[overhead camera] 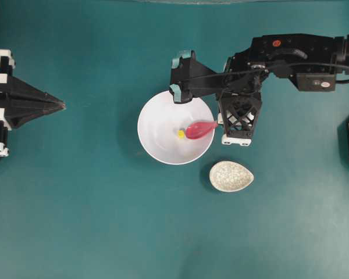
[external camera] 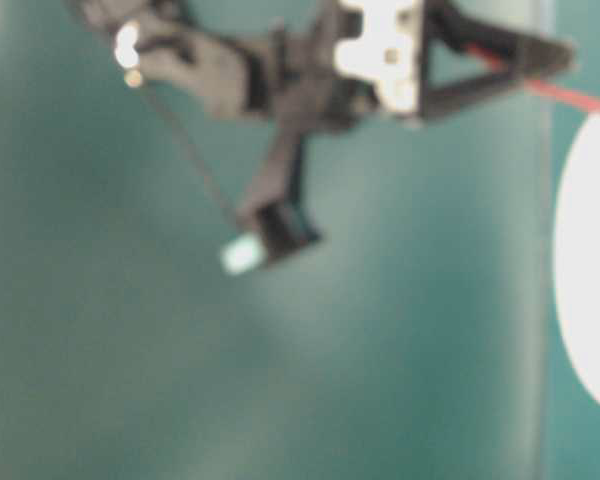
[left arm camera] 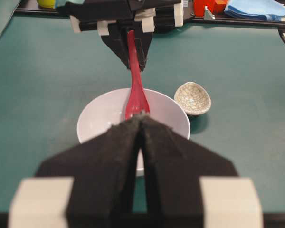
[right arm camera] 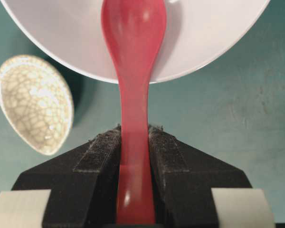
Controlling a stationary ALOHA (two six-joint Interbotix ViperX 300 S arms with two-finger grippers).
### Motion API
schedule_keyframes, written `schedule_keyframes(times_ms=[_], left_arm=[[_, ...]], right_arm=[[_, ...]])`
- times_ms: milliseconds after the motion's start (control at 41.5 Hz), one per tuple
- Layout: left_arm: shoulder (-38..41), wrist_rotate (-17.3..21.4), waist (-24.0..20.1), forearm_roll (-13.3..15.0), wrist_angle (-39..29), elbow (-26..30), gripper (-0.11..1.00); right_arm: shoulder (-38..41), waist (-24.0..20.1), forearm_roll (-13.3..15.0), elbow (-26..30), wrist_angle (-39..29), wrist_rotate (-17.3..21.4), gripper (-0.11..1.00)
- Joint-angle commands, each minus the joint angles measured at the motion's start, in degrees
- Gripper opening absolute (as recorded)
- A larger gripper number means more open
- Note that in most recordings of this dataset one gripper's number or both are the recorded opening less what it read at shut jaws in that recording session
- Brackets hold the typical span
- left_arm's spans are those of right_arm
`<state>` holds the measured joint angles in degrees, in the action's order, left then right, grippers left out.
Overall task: Scoop the yellow hexagonal prism block from the bowl with a spoon using the right arm.
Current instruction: 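Drag the spoon under the yellow hexagonal block inside the bowl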
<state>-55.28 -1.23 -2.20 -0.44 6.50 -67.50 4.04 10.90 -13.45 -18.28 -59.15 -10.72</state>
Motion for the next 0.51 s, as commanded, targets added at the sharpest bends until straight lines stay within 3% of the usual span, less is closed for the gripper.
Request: schedule_keyframes(times_ms=[0, 482], left_arm=[[0.35, 0.00, -0.09, -0.18, 0.70, 1.23, 0.01], [0.26, 0.00, -0.09, -0.18, 0.70, 1.23, 0.01]], right_arm=[[-0.62, -0.09, 0.09, 1.67, -0.09, -0.09, 0.21], [2.46, -0.70, 0.09, 5.01, -1.32, -0.18, 0.21]])
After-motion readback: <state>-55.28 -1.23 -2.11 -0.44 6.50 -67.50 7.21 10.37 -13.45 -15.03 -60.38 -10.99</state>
